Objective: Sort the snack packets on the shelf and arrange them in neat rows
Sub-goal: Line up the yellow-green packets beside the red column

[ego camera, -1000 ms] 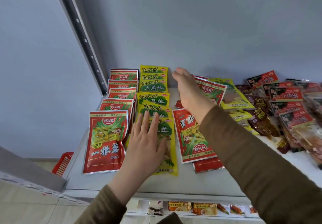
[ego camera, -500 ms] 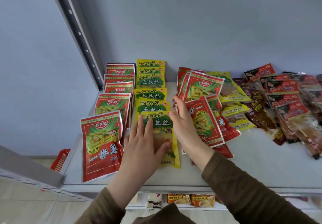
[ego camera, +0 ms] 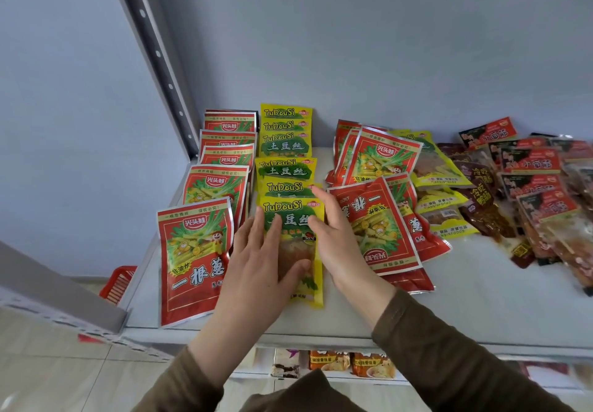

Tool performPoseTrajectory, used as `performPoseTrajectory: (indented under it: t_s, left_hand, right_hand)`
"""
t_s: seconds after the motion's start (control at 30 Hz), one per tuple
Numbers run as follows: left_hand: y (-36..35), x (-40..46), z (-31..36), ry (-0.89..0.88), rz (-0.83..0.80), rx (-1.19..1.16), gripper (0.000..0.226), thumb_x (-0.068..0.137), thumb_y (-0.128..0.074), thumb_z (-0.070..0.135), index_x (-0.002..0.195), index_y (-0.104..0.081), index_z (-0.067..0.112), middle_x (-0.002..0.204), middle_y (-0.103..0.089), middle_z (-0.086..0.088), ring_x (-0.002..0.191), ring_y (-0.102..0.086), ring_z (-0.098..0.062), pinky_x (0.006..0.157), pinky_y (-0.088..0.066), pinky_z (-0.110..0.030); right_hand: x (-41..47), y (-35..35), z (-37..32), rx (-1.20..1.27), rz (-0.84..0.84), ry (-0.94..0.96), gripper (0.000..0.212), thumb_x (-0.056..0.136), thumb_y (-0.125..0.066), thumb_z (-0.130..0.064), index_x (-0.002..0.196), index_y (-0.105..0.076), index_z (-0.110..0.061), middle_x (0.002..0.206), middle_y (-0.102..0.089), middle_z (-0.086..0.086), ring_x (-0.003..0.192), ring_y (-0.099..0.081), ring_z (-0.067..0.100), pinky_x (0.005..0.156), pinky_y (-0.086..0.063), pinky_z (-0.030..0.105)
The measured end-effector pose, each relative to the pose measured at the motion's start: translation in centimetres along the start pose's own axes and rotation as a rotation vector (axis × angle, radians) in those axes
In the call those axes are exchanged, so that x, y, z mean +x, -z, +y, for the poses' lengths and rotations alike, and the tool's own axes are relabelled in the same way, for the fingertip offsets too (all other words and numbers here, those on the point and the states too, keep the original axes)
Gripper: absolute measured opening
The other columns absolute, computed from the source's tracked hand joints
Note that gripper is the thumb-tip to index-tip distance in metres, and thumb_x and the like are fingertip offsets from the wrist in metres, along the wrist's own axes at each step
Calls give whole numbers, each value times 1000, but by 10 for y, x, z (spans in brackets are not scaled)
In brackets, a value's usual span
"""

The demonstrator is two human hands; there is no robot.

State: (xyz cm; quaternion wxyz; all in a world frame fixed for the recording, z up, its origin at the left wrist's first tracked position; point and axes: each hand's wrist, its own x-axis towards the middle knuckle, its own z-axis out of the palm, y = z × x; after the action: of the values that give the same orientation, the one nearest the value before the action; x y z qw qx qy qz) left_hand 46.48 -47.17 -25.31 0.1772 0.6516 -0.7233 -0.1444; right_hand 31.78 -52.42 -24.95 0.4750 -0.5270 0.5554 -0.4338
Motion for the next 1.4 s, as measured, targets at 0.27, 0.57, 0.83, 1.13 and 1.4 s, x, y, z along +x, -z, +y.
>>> performPoseTrajectory:
  t_s: [0.27,0.57,0.83,1.13,1.4]
  left_hand:
    - [-3,-5,5,-80,-2,187,83,98,-7,71,164,8,22,170,21,-3,152,34,-17,119,23,-29]
    - [26,-35,-46,42,160,177,77,100,-12,65,165,-12,23,172,-4,-1,159,12,-19,129,-8,-46]
    - [19,-31,-72,42,77,228,73,100,-12,63,165,-8,29,173,-4,2,160,4,-19,129,2,-45]
    - [25,-17,-85,-214,27,211,71,103,-16,66,165,-10,32,172,-8,6,159,2,-13,130,-1,-45]
    - [25,-11,-79,-192,78,201,69,105,-16,62,165,-15,29,172,-10,6,159,0,-12,129,3,-40]
  right_hand:
    - [-7,-4,-4,-11,6,35,52,106,-45,-14,150,-40,-39,159,-32,-20,142,-26,-6,121,-24,30]
    - [-26,-6,4,-307,-11,308,59,105,-50,-24,158,-24,-32,166,-2,-22,150,1,-9,118,-4,10]
    - [-30,-18,16,-627,-71,354,61,105,-51,-30,159,-23,-26,169,-5,-13,153,10,0,126,-4,31]
    - [-27,-21,20,-724,-77,328,60,107,-44,-37,160,-20,-25,169,-2,-9,153,14,4,126,-1,32]
    - [-29,-26,13,-754,-35,343,55,107,-43,-35,158,-27,-25,169,-9,-7,155,9,9,128,-5,39]
